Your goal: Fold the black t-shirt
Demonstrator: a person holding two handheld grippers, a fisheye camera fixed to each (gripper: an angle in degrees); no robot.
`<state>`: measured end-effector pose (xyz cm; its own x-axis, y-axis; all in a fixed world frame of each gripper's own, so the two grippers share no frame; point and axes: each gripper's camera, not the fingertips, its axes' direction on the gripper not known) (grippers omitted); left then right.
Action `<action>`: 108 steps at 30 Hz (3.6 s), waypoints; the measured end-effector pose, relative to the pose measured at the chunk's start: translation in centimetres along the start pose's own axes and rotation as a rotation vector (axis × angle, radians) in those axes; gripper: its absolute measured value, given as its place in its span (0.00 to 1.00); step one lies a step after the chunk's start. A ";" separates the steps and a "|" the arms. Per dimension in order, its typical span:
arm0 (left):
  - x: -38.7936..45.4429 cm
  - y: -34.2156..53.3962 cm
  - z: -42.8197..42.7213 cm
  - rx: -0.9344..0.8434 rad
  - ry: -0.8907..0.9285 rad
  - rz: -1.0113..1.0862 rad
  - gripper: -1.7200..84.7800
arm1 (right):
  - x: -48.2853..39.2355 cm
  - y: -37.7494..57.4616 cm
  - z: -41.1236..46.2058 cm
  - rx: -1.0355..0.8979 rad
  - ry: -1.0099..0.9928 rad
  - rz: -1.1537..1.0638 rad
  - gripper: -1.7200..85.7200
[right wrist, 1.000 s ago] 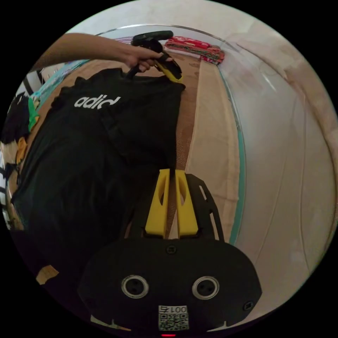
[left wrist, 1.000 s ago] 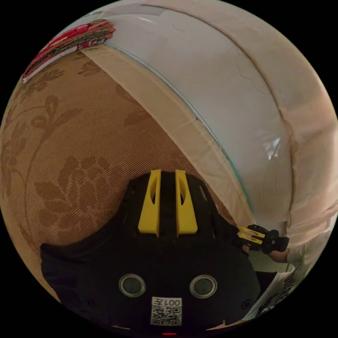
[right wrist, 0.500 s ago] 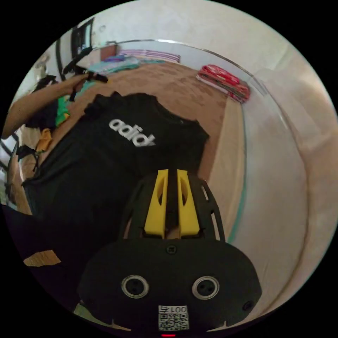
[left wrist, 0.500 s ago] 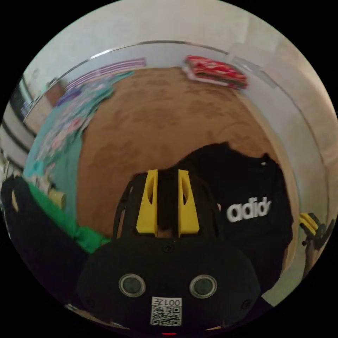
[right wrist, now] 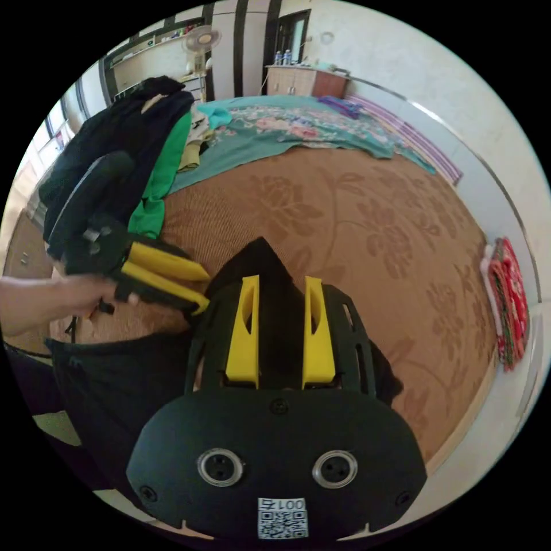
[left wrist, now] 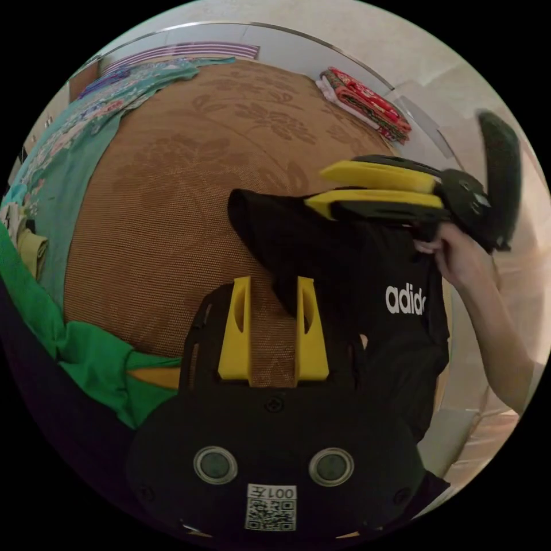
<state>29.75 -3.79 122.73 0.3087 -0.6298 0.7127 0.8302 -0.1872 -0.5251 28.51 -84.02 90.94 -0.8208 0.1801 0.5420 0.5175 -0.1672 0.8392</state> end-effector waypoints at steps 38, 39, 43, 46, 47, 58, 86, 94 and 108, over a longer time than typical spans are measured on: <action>-25.2 13.5 15.4 0.162 0.486 0.245 0.05 | 15.4 -12.2 -35.3 0.303 -0.497 -0.169 0.03; -25.2 13.7 15.4 0.167 0.461 0.246 0.04 | 15.5 -12.0 -35.8 0.303 -0.448 -0.145 0.03; -24.7 14.9 14.7 0.200 0.372 0.271 0.01 | 15.6 -11.1 -37.1 0.315 -0.371 -0.101 0.03; -22.7 15.3 14.8 0.176 0.222 0.365 0.00 | 14.6 -10.2 -38.9 0.314 -0.300 -0.102 0.03; -21.6 15.6 14.9 0.164 0.151 0.423 0.00 | 13.8 -9.5 -39.9 0.309 -0.252 -0.114 0.03; -14.4 18.5 19.0 -0.044 -0.147 0.804 0.02 | 4.7 2.1 -45.4 0.157 -0.003 -0.008 0.05; -14.0 16.3 25.5 -0.087 0.093 0.365 0.03 | 24.1 4.2 -37.4 0.197 -0.170 0.545 0.04; -13.5 17.8 26.7 -0.044 0.004 0.281 0.01 | 28.0 -0.3 -34.1 0.112 -0.060 0.431 0.03; -12.4 21.7 27.8 0.085 -0.029 0.018 0.01 | 34.2 -4.5 -25.7 -0.001 -0.090 0.329 0.05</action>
<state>56.83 20.90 115.37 0.3365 -0.6102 0.7172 0.8604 -0.1102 -0.4975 -8.09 -102.05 104.61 -0.5849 0.2012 0.7858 0.7511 -0.2314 0.6183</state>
